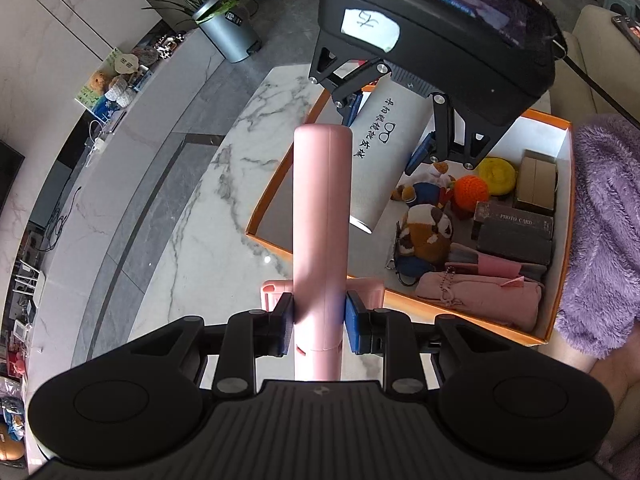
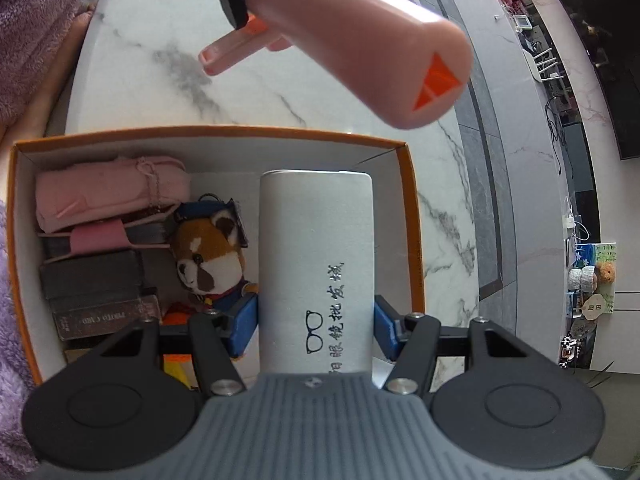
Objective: Organize objects
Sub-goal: 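Lift and carry the glasses case and selfie stick toward the box, then lower the glasses case into the box and open the right tool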
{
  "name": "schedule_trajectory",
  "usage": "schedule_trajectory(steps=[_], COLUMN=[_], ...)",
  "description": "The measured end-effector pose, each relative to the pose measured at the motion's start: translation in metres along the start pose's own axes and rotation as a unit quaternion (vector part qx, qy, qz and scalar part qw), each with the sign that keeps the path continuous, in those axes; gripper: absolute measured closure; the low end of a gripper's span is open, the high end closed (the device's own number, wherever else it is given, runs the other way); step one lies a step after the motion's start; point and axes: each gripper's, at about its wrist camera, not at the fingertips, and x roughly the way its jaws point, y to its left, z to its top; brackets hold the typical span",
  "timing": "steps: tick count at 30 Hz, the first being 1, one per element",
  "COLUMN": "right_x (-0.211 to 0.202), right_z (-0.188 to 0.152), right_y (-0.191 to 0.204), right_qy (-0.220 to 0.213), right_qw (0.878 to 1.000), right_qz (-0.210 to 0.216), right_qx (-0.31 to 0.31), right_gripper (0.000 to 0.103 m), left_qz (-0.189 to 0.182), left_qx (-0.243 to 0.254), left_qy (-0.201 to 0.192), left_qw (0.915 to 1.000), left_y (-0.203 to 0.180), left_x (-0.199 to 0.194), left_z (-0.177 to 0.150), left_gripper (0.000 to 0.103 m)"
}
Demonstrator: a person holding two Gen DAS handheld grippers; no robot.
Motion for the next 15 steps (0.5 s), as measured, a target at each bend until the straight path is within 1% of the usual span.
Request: schedule_trajectory(steps=[7, 15], right_x=[0.044, 0.079], right_z=[0.005, 0.01], right_y=[-0.015, -0.025], right_qy=[-0.005, 0.005], right_qw=[1.0, 0.999], right_qz=[0.02, 0.034], right_qx=[0.003, 0.007], right_gripper=[0.041, 0.041], left_qz=[0.0, -0.017], left_qx=[0.005, -0.005], left_qy=[0.02, 0.045], left_qw=[0.9998, 0.9988], left_y=[0.016, 0.025], left_x=[0.019, 0.037], left_z=[-0.001, -0.027], left_gripper=[0.072, 0.072])
